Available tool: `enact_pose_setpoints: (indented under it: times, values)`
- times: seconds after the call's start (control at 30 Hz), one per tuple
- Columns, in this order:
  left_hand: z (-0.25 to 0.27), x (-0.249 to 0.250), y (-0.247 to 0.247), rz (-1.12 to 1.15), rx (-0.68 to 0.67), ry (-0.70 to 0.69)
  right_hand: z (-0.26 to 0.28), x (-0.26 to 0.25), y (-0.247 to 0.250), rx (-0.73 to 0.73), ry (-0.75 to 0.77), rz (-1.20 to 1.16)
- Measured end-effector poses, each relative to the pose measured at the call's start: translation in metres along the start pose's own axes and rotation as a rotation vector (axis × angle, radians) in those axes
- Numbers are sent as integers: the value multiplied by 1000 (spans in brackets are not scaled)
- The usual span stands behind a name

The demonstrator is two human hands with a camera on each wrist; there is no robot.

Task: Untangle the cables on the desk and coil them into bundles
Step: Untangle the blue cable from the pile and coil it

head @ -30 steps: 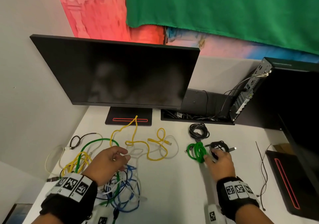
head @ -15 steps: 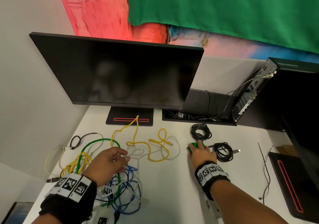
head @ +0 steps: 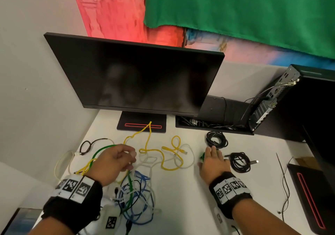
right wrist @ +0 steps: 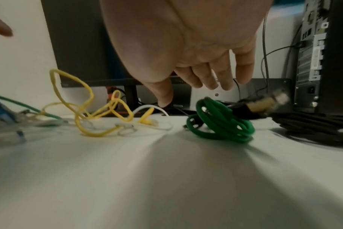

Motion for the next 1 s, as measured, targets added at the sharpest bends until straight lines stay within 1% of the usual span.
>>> enact_pose_setpoints:
  times: [0.07,0.1,0.13,0.2,0.23,0.3,0.37,0.47,0.5,0.57,0.63,0.7,0.77,0.83,0.87,0.93,1.0]
  values:
    - [3,7,15,44,65,-21,11,-14,11,75,110,18]
    - [5,11,22,60,98,-31,18,-25,16,115,211,18]
    - [8,14,30,74,129,-39,27,-38,21,117,330,-2]
    - [15,20,43,100,176,-54,45,-66,27,22,556,-58]
    - [19,21,48,113,188,-61,54,-81,28,-36,663,-55]
    - [28,23,56,135,194,-73,71,-111,28,-92,869,-8]
    - [36,21,59,143,174,-77,86,-142,19,-132,983,25]
    - [45,15,54,176,98,-66,97,-184,4,-193,1012,61]
    - [48,11,50,187,58,-58,97,-196,5,-198,1010,14]
    - [53,3,38,216,-7,-69,96,-210,18,-202,991,-219]
    - [56,-3,25,276,-51,-115,96,-216,45,-191,963,-531]
    - [54,-5,12,267,-80,-170,98,-217,77,-170,959,-678]
    - [45,-8,3,78,-22,-193,105,-217,108,-178,975,-755]
    - [35,-9,1,-144,95,-186,114,-215,137,-213,1016,-899]
    - [30,-9,2,-188,140,-197,118,-214,151,-198,1042,-954]
    - [22,-10,8,-223,187,-225,131,-207,178,-108,1109,-1030]
    - [15,-14,22,-268,225,-188,145,-198,203,-23,1173,-1137]
Point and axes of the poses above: each hand's wrist, its own z-axis away from the middle knuckle, its own y-axis out of the back of the hand, x = y × z, the point moved 3 cm from there along -z, towards the middle knuckle, and after that the axes turned 10 degrees about -x, right-handed, at the moved point
